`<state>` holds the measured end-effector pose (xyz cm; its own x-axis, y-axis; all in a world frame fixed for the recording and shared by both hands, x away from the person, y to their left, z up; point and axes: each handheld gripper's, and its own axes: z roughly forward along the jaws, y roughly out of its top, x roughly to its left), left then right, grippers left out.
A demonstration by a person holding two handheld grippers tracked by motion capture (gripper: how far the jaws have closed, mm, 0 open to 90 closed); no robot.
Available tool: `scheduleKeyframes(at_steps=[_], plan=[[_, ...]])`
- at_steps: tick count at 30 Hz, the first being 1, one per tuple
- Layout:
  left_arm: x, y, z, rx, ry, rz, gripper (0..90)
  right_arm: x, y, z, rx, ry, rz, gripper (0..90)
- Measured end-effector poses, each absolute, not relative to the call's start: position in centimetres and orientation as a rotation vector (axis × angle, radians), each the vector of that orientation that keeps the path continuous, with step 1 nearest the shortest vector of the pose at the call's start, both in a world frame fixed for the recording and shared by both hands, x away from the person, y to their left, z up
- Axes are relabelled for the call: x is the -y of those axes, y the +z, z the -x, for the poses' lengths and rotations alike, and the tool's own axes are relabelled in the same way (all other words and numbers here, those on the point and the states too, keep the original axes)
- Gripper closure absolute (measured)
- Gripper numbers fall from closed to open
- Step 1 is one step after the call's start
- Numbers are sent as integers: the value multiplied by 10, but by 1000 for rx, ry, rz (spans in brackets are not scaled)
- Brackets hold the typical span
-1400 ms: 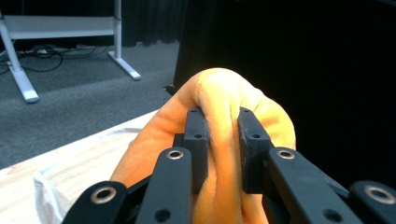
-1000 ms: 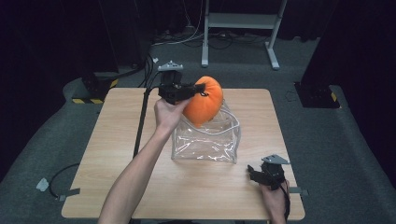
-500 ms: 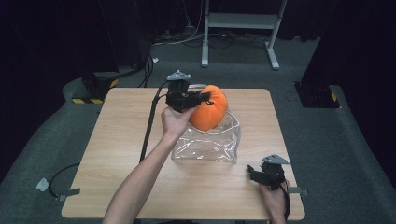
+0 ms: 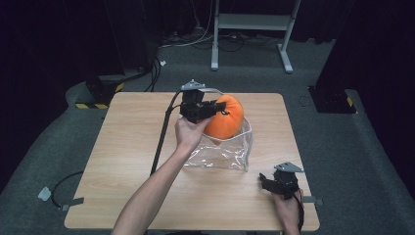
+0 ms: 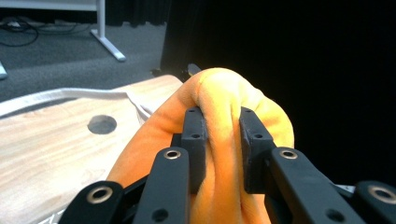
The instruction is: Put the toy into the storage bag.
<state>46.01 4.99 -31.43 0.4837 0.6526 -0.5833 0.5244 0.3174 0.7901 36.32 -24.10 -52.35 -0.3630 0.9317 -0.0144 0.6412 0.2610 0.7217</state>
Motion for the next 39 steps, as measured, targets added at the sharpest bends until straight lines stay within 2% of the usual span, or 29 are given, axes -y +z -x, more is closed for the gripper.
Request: scheduleKeyframes(at_steps=[10, 29, 39], plan=[[-38, -325, -457, -1148, 132, -1435, 739, 241, -523, -363, -2096, 882, -1425, 259], [-41, -335, -457, -1202, 95, -1463, 698, 241, -523, -363, -2095, 881, -1425, 259], [-43, -337, -456, -1218, 93, -1496, 614, 241, -523, -363, -2096, 881, -1424, 259]])
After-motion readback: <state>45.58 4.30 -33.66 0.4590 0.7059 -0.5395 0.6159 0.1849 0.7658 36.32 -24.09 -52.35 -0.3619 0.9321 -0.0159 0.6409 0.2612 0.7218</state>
